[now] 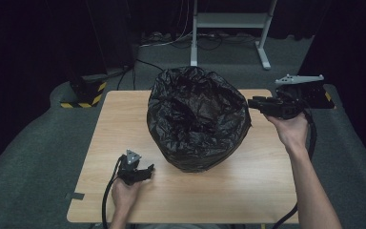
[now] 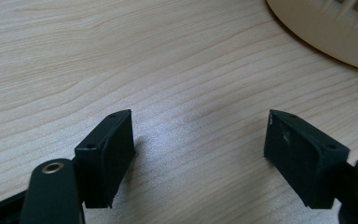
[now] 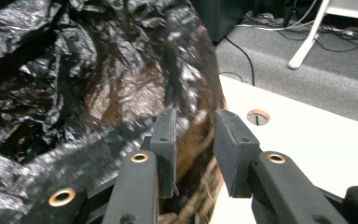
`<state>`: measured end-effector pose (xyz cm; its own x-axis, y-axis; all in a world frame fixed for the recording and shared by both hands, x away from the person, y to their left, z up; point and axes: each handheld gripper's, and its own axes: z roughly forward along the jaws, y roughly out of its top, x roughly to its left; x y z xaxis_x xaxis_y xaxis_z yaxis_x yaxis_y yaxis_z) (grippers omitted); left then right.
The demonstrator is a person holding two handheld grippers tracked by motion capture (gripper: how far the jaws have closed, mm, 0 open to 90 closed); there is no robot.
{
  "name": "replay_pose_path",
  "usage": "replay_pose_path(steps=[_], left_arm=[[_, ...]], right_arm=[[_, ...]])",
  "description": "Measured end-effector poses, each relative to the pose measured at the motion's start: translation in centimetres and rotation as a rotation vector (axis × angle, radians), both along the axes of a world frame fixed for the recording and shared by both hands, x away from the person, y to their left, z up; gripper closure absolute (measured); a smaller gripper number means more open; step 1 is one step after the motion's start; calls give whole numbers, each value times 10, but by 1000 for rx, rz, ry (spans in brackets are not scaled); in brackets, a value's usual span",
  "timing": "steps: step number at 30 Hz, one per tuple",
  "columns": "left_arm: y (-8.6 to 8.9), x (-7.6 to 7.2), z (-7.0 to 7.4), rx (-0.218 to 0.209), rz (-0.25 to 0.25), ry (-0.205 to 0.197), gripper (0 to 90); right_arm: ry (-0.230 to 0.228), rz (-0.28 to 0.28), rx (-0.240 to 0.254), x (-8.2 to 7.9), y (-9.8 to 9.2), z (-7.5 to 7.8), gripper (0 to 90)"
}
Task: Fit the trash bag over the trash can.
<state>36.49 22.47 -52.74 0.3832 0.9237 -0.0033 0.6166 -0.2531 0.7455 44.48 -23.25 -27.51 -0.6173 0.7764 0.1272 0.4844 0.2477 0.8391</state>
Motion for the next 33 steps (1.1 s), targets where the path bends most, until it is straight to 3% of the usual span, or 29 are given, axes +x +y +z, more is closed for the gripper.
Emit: replay_pose_path(steps=[15,27,33], left_arm=[[0,0,0,0,1,0,243],[0,0,0,0,1,0,243],[0,0,0,0,1,0,243]], right_arm=[[2,-55,64,-12,-27,-30,694],[2,-92,80,-22,-39,-56,689],[24,-113,99,-25,-46,-75,686]])
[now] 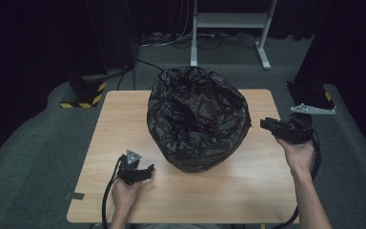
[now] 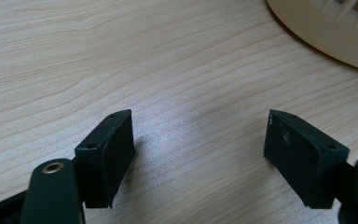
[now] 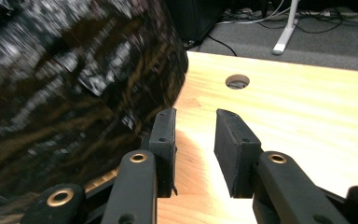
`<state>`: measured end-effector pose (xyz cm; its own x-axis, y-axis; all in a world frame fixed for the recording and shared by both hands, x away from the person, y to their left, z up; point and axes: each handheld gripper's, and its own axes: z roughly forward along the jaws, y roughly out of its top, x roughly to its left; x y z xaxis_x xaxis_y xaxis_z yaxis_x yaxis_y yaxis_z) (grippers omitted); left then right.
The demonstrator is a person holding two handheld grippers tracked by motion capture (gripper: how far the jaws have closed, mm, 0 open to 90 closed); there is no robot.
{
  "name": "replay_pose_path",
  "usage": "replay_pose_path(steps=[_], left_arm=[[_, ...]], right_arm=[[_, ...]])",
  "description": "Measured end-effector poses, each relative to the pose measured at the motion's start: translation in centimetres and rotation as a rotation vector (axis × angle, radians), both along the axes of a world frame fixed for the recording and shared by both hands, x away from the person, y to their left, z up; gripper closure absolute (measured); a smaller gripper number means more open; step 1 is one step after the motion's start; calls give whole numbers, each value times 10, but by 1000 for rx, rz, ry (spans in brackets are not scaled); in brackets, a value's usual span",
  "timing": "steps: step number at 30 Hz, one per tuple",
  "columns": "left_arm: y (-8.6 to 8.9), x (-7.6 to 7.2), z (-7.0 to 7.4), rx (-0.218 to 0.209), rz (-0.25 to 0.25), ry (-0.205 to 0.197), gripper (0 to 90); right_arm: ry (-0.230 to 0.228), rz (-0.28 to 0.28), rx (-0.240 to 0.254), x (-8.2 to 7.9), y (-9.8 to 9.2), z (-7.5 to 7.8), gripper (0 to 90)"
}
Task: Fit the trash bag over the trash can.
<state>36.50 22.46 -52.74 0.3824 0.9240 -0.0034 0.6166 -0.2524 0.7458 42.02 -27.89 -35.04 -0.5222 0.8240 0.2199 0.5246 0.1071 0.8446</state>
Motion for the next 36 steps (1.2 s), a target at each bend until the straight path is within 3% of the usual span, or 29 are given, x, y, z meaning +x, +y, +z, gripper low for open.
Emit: replay_pose_path(steps=[9,17,36], left_arm=[[0,0,0,1,0,0,243],[0,0,0,0,-1,0,244],[0,0,0,0,0,0,244]], right_arm=[[20,-30,-25,-3,0,-30,675],[2,-67,-24,-9,-2,-53,665],[52,-93,-97,-5,5,-109,647]])
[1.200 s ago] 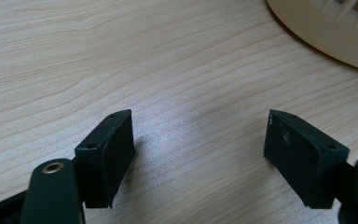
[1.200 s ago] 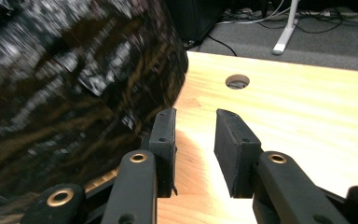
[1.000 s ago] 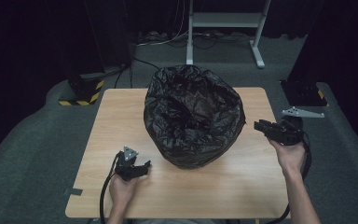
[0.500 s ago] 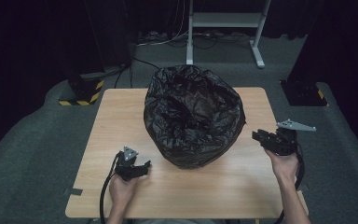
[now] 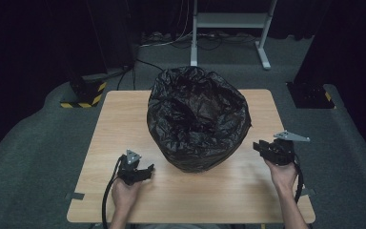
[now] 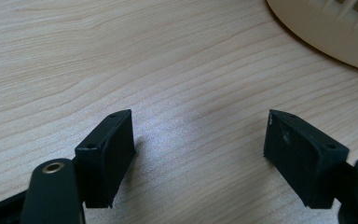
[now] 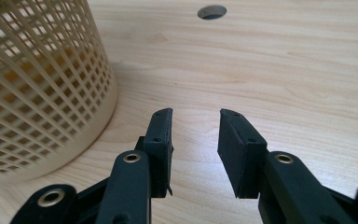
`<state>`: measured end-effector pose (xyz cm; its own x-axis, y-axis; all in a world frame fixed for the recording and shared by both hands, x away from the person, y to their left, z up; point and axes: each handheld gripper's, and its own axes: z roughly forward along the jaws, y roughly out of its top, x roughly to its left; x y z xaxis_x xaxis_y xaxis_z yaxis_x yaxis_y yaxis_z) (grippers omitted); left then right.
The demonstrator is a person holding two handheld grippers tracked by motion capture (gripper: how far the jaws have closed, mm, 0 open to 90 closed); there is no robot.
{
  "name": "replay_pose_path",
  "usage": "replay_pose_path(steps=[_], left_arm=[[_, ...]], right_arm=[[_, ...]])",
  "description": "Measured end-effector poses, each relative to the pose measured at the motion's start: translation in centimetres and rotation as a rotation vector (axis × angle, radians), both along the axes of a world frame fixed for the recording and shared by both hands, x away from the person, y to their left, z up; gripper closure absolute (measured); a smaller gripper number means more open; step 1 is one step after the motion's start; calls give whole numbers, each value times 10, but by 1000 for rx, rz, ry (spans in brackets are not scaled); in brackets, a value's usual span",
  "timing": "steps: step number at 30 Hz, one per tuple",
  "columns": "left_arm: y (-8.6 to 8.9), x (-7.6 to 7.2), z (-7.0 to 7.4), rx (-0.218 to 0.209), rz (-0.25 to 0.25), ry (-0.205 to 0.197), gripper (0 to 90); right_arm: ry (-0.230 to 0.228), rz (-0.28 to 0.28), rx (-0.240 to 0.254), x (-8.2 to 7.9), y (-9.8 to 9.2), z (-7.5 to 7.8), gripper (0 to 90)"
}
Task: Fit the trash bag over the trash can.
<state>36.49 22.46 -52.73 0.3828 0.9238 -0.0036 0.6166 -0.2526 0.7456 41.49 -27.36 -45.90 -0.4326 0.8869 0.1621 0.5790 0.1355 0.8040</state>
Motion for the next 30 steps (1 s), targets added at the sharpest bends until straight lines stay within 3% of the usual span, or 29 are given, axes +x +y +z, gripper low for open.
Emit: replay_pose_path(steps=[5,8,30], left_arm=[[0,0,0,0,0,0,244],[0,0,0,0,0,0,244],[0,0,0,1,0,0,244]], right_arm=[[-3,-11,-38,0,4,-12,639],[-11,-6,-89,1,9,-20,639],[15,-19,-177,19,24,-52,617]])
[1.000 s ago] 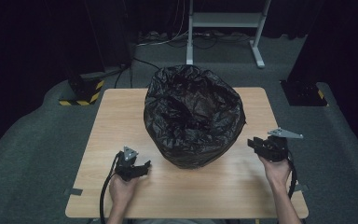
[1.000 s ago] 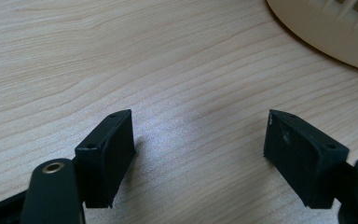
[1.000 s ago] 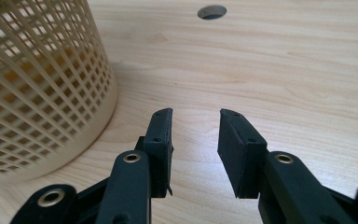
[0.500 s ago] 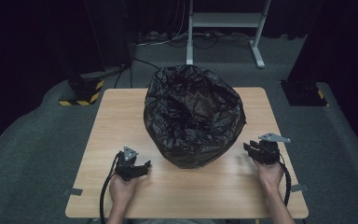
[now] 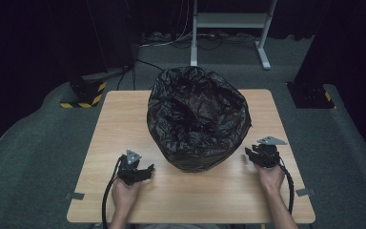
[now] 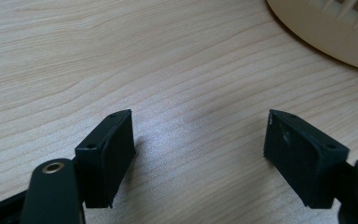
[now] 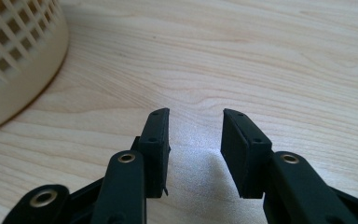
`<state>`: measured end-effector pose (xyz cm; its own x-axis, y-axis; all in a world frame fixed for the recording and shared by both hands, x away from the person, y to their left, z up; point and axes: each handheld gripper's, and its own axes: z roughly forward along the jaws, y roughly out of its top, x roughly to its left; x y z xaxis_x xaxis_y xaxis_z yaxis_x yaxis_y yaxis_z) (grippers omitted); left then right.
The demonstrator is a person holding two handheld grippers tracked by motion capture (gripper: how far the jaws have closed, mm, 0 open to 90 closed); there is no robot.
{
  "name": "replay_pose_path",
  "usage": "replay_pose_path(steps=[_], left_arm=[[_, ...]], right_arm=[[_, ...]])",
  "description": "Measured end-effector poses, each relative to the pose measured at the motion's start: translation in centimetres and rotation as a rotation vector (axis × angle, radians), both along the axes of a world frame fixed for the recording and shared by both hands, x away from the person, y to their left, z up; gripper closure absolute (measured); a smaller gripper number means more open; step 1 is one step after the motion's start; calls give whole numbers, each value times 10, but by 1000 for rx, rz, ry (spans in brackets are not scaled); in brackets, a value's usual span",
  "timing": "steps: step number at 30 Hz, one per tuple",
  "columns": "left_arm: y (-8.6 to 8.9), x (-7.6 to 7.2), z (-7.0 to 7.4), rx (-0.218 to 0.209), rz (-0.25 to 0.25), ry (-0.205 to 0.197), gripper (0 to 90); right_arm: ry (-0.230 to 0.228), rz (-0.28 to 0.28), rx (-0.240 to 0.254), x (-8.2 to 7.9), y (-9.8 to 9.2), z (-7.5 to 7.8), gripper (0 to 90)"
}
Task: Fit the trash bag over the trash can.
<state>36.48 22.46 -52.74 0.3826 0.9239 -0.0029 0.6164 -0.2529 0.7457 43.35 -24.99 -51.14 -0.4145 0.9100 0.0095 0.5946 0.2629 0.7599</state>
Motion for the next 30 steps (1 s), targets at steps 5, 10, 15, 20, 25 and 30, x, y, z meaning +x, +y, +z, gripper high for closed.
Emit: replay_pose_path(steps=[5,10,15,20,25,30], left_arm=[[0,0,0,0,0,0,244],[0,0,0,0,0,0,244],[0,0,0,0,0,0,244],[0,0,0,0,0,0,244],[0,0,0,-1,1,1,244],[0,0,0,-1,1,0,243]], right_arm=[[-3,0,-2,3,2,-4,606],[9,7,-14,4,3,-9,587],[-2,8,-12,4,5,-11,534],[0,1,-26,5,7,-11,430],[2,-5,-28,7,7,-12,392],[3,-6,-28,7,7,-12,390]])
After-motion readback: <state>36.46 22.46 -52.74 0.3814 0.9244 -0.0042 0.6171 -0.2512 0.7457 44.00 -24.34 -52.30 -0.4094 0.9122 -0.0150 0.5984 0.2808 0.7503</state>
